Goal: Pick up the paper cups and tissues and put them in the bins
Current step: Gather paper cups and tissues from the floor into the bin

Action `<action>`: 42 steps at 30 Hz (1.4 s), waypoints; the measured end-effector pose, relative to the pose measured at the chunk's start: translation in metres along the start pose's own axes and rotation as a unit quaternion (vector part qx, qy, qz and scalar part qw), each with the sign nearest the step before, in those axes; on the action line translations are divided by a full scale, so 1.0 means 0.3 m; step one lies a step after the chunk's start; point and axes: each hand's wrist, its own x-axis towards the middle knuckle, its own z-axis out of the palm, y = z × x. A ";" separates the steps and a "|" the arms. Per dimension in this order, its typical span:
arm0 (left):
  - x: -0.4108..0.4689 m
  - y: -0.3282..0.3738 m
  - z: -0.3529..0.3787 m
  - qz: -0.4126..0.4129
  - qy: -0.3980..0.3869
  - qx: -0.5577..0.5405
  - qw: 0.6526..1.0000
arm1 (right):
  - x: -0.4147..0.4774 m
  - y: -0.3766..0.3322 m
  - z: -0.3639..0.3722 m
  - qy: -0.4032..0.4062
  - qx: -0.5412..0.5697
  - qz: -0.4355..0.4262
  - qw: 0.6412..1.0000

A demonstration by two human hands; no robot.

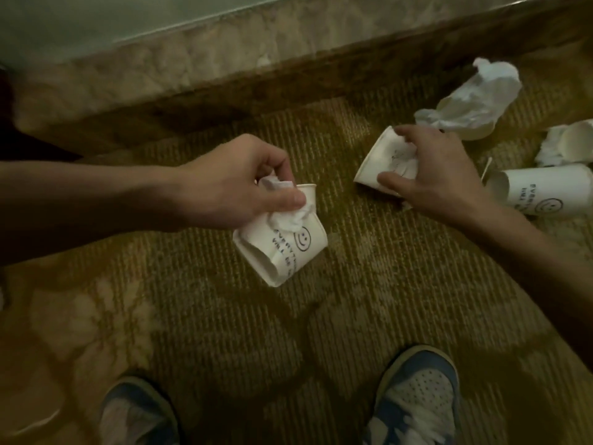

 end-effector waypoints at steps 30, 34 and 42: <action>-0.061 -0.330 0.109 -0.068 -0.019 -0.256 0.964 | -0.012 -0.178 0.106 -0.330 0.499 0.111 0.793; -0.181 -0.296 0.030 -0.045 0.037 -0.261 0.964 | -0.014 -0.327 0.071 -0.345 0.510 0.079 0.784; -0.642 -0.222 -0.300 0.069 0.197 -0.231 0.950 | -0.017 -0.851 -0.128 -0.421 0.455 -0.081 0.781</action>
